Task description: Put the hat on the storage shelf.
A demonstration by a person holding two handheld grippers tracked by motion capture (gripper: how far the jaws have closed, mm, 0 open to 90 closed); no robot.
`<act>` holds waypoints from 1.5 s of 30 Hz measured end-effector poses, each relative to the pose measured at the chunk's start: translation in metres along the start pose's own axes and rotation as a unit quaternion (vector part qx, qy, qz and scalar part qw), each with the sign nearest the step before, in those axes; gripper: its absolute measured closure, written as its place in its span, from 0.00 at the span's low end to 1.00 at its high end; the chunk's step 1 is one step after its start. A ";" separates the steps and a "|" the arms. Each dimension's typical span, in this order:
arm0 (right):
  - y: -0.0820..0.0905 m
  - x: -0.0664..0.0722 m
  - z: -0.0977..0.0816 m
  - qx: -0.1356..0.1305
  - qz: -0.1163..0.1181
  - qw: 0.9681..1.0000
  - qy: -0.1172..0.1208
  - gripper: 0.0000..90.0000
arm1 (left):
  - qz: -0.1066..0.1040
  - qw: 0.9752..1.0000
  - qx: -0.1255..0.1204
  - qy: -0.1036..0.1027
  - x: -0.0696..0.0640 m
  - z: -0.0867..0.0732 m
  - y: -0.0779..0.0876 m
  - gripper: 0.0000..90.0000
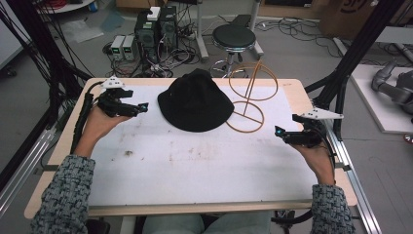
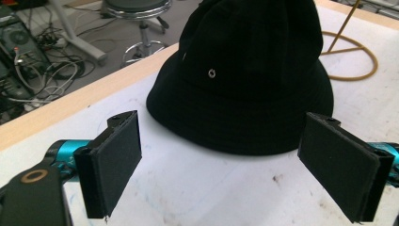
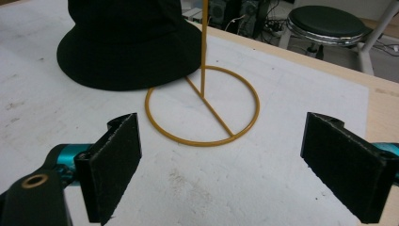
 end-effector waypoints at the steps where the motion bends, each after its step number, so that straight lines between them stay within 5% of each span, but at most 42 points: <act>1: 0.000 0.000 0.000 0.000 0.000 1.000 0.000 0.14 | 0.000 1.000 0.000 0.000 0.000 0.000 0.000 0.16; 6: -0.001 0.001 -0.001 0.002 0.002 1.000 -0.001 0.14 | -0.018 1.000 -0.001 -0.017 -0.001 0.019 -0.011 0.16; 16: -0.001 0.004 -0.003 0.007 0.006 1.000 0.001 0.14 | -0.041 0.999 -0.007 -0.021 -0.008 0.052 -0.035 0.16; 26: 0.000 0.006 -0.003 0.006 0.010 1.000 0.003 0.14 | -0.048 0.998 0.005 -0.048 -0.021 0.077 -0.061 0.17; 45: -0.003 0.012 -0.002 0.009 0.018 1.000 0.013 0.14 | -0.051 0.997 -0.001 -0.061 -0.037 0.099 -0.110 0.20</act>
Point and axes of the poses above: each handheld gripper's, and its own axes: y roughly backward along the jaws, z roughly out of its top, x roughly to its left, the point moved 9 cm from there along -y, roughly forward along the jaws, and after that the axes turned 3 degrees about -y, right-handed, at the moved point
